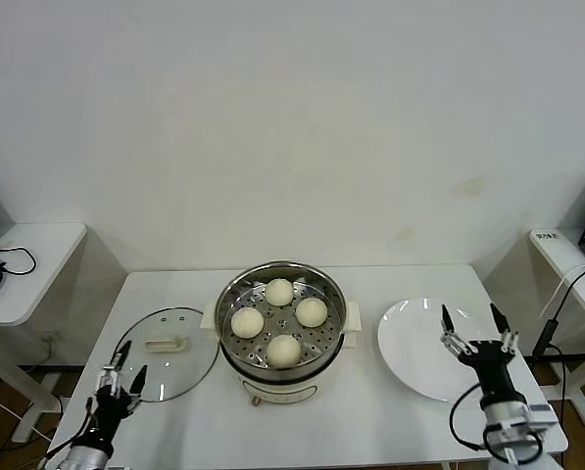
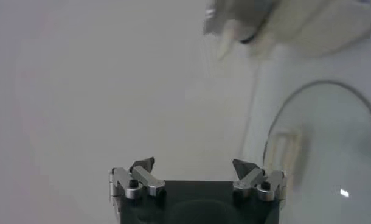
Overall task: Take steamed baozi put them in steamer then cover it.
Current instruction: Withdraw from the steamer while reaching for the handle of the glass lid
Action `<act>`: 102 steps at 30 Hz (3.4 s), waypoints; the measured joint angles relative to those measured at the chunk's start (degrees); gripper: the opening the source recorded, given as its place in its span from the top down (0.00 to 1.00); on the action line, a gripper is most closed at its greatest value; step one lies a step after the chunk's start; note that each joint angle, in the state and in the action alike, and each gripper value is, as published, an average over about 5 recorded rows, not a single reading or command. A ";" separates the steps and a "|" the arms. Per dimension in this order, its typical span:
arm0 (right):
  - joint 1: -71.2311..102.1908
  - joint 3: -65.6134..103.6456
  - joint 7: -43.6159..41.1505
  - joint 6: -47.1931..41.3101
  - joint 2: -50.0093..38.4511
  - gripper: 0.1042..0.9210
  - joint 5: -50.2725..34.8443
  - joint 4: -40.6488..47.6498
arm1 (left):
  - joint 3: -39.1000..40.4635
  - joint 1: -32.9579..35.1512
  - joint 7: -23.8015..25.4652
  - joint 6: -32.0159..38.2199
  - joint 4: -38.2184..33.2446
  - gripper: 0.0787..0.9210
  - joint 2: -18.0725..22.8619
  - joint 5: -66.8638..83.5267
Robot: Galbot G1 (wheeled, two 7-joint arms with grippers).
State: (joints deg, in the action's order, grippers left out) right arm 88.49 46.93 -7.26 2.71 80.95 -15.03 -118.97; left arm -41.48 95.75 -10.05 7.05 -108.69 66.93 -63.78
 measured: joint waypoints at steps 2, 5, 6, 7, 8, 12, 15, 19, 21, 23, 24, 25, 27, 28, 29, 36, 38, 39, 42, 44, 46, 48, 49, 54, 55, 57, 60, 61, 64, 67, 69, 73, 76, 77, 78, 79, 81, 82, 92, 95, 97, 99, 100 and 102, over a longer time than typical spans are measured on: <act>1.25 0.71 0.09 -0.29 0.73 0.12 -0.05 -0.83 | 1.11 -1.11 -0.08 0.27 1.25 0.12 -0.40 -1.92; 3.01 1.47 0.11 -0.59 1.76 0.12 0.09 -2.05 | 2.73 -3.17 0.04 0.53 3.48 0.12 -1.11 -3.99; 3.56 1.69 0.12 -0.69 2.08 0.12 0.18 -2.44 | 3.24 -3.94 0.13 0.59 4.29 0.12 -1.36 -4.49; 4.09 1.93 0.13 -0.80 2.39 0.12 0.28 -2.82 | 3.73 -4.74 0.21 0.65 5.12 0.12 -1.62 -4.92; 4.59 2.18 0.15 -0.90 2.68 0.12 0.35 -3.19 | 4.20 -5.55 0.31 0.71 5.98 0.12 -1.87 -5.28; 6.23 2.98 0.28 -1.22 3.73 0.12 0.57 -4.37 | 5.81 -8.83 0.67 0.90 9.48 0.12 -2.84 -6.19; 7.22 3.18 0.34 -1.25 4.42 0.12 0.87 -4.79 | 6.60 -11.19 0.79 1.04 11.99 0.12 -3.48 -6.49; 8.31 3.16 0.47 -1.31 5.29 0.12 1.04 -5.26 | 7.31 -14.02 0.95 1.18 14.97 0.12 -4.24 -6.65; 8.73 3.05 0.59 -1.46 5.67 0.12 0.96 -5.62 | 7.69 -15.26 1.04 1.23 16.33 0.12 -4.55 -6.72; 9.14 2.88 0.67 -1.62 6.00 0.12 0.95 -5.99 | 8.09 -16.41 1.11 1.27 17.60 0.12 -4.76 -6.79; 9.34 2.79 0.69 -1.69 6.15 0.12 0.97 -6.17 | 8.29 -16.98 1.12 1.30 18.23 0.12 -4.84 -6.81; 9.52 2.70 0.70 -1.74 6.28 0.12 1.01 -6.33 | 8.48 -17.54 1.12 1.33 18.85 0.12 -4.89 -6.82; 9.88 2.59 0.71 -1.81 6.50 0.12 1.10 -6.62 | 8.84 -18.62 1.09 1.38 20.04 0.12 -4.96 -6.86; 10.04 2.56 0.72 -1.82 6.59 0.12 1.14 -6.72 | 9.01 -19.16 1.07 1.41 20.64 0.12 -5.00 -6.87; 10.21 2.55 0.72 -1.82 6.66 0.12 1.20 -6.79 | 9.17 -19.70 1.06 1.43 21.24 0.12 -5.05 -6.88; 11.39 2.77 0.73 -1.52 7.04 0.12 1.43 -7.22 | 10.41 -23.39 1.13 1.47 25.02 0.12 -5.37 -6.80; 11.71 2.82 0.73 -1.49 7.17 0.12 1.48 -7.41 | 10.80 -24.41 1.15 1.47 26.10 0.12 -5.30 -6.81; 11.85 2.83 0.72 -1.48 7.23 0.12 1.52 -7.47 | 11.00 -24.93 1.15 1.48 26.64 0.12 -5.24 -6.81; 12.09 2.89 0.69 -1.46 7.40 0.12 1.70 -7.54 | 11.64 -26.44 1.13 1.50 28.26 0.12 -5.06 -6.82; 12.14 2.88 0.66 -1.42 7.51 0.12 1.85 -7.51 | 12.06 -27.45 1.11 1.50 29.33 0.12 -4.90 -6.80; 12.13 2.82 0.60 -1.39 7.63 0.12 2.02 -7.40 | 12.44 -28.43 1.07 1.50 30.41 0.12 -4.70 -6.76; 12.08 2.72 0.54 -1.37 7.73 0.12 2.20 -7.22 | 12.77 -29.38 1.05 1.49 31.42 0.12 -4.53 -6.66; 12.04 2.67 0.49 -1.38 7.77 0.12 2.29 -7.12 | 12.92 -29.83 1.05 1.46 31.89 0.12 -4.46 -6.58; 11.74 2.42 0.35 -1.50 7.83 0.12 2.62 -6.57 | 13.49 -31.67 1.32 1.20 33.60 0.12 -4.46 -6.05; 11.66 2.35 0.32 -1.52 7.83 0.12 2.68 -6.45 | 13.61 -31.97 1.38 1.16 33.88 0.12 -4.51 -5.92; 11.44 2.15 0.29 -1.53 7.84 0.12 2.81 -6.17 | 13.85 -32.56 1.48 1.09 34.43 0.12 -4.58 -5.66; 11.13 1.85 0.22 -1.58 7.90 0.12 3.04 -5.73 | 14.20 -33.31 1.70 0.90 35.04 0.12 -4.60 -5.21; 11.04 1.76 0.18 -1.61 7.91 0.12 3.11 -5.57 | 14.33 -33.45 1.82 0.80 35.14 0.12 -4.65 -5.01; 10.76 1.60 0.07 -1.71 7.91 0.12 3.27 -5.12 | 14.68 -33.61 2.30 0.42 35.12 0.12 -4.90 -4.35; 10.49 1.47 -0.02 -1.81 7.90 0.12 3.34 -4.75 | 14.99 -33.64 2.93 -0.01 34.81 0.12 -5.11 -3.76; 10.34 1.36 -0.08 -1.89 7.91 0.12 3.41 -4.54 | 15.20 -33.59 3.41 -0.35 34.47 0.12 -5.23 -3.37; 10.04 1.10 -0.20 -2.01 7.96 0.12 3.63 -4.17 | 15.68 -33.59 4.47 -1.02 33.61 0.12 -5.37 -2.55; 9.89 0.96 -0.31 -2.08 8.03 0.12 3.77 -3.89 | 16.11 -33.53 5.20 -1.49 32.81 0.12 -5.55 -1.91; 9.85 0.94 -0.34 -2.09 8.04 0.12 3.82 -3.77 | 16.26 -33.47 5.42 -1.66 32.49 0.12 -5.65 -1.69; 9.80 0.91 -0.37 -2.09 8.06 0.12 3.87 -3.64 | 16.40 -33.41 5.63 -1.83 32.17 0.12 -5.73 -1.48; 9.73 0.88 -0.39 -2.09 8.09 0.12 3.91 -3.51 | 16.54 -33.38 5.81 -1.99 31.88 0.12 -5.79 -1.29; 9.61 0.80 -0.41 -2.09 8.15 0.12 4.00 -3.25 | 16.78 -33.43 6.05 -2.24 31.48 0.12 -5.78 -1.02; 9.55 0.75 -0.43 -2.10 8.18 0.12 4.04 -3.15 | 16.87 -33.54 6.11 -2.32 31.39 0.12 -5.74 -0.92; 9.12 0.50 -0.60 -2.31 8.35 0.12 4.36 -2.54 | 17.42 -35.54 6.49 -2.81 31.92 0.12 -5.88 -0.09; 9.12 0.50 -0.64 -2.31 8.37 0.12 4.42 -2.46 | 17.55 -36.36 6.07 -2.63 33.12 0.12 -5.54 -0.09; 9.15 0.53 -0.66 -2.31 8.36 0.12 4.44 -2.45 | 17.57 -36.97 5.65 -2.41 34.18 0.12 -5.26 -0.14; 9.23 0.56 -0.69 -2.29 8.36 0.12 4.46 -2.44 | 17.57 -37.55 5.18 -2.16 35.34 0.12 -4.97 -0.24; 9.27 0.57 -0.70 -2.26 8.37 0.12 4.48 -2.43 | 17.56 -37.83 4.95 -2.03 35.94 0.12 -4.83 -0.30; 9.35 0.55 -0.74 -2.22 8.40 0.12 4.55 -2.43 | 17.51 -38.36 4.46 -1.84 37.13 0.12 -4.55 -0.46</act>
State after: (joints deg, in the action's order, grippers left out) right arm 97.84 47.49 -8.00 0.49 89.35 -10.49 -121.40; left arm -23.97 57.39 -5.60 5.20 -71.56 62.38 -64.24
